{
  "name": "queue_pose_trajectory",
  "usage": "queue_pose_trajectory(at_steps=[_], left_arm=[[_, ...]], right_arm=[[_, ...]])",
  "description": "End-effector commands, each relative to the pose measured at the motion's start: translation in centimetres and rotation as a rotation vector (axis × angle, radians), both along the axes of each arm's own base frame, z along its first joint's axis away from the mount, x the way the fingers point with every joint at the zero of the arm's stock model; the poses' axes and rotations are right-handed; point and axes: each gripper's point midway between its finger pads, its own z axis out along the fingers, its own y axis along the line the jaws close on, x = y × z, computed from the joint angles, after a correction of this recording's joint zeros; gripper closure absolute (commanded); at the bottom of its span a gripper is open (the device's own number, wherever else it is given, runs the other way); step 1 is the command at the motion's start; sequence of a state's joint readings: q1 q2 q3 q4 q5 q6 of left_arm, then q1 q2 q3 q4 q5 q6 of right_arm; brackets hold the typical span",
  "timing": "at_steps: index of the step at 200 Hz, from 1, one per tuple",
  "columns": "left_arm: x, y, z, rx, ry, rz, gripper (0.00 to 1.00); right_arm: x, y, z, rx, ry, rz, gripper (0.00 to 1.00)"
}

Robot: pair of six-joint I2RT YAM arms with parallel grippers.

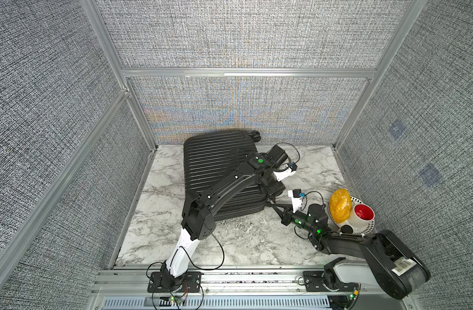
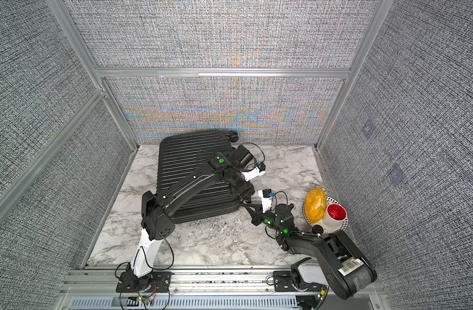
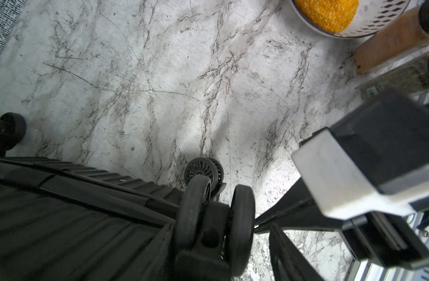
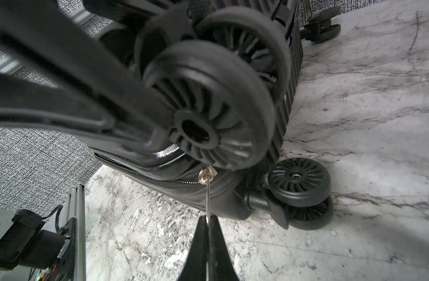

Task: Open the suitcase zippers
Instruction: Unzip the zipper on the suitcase.

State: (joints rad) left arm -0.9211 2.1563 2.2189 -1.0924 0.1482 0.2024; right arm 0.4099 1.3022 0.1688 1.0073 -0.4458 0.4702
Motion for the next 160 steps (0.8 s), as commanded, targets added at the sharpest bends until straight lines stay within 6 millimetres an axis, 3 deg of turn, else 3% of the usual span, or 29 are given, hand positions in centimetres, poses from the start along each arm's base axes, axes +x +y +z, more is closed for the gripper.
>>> queue_pose_trajectory(at_steps=[1,45,99,160], left_arm=[[-2.2,3.0,-1.3,0.117,0.094,-0.001,0.41],[-3.5,3.1,-1.5,0.106,0.137,-0.026,0.43],[-4.5,2.9,-1.4,0.099,0.152,-0.045,0.43],[-5.1,2.6,-1.3,0.091,0.165,-0.056,0.43]], right_arm=[[0.9,-1.5,-1.5,-0.049,0.037,-0.097,1.0],[2.1,-2.7,-2.1,-0.059,0.065,-0.158,1.0],[4.2,-3.8,-0.9,-0.032,0.036,-0.191,1.0],[7.1,-3.3,-1.0,-0.004,0.027,-0.138,1.0]])
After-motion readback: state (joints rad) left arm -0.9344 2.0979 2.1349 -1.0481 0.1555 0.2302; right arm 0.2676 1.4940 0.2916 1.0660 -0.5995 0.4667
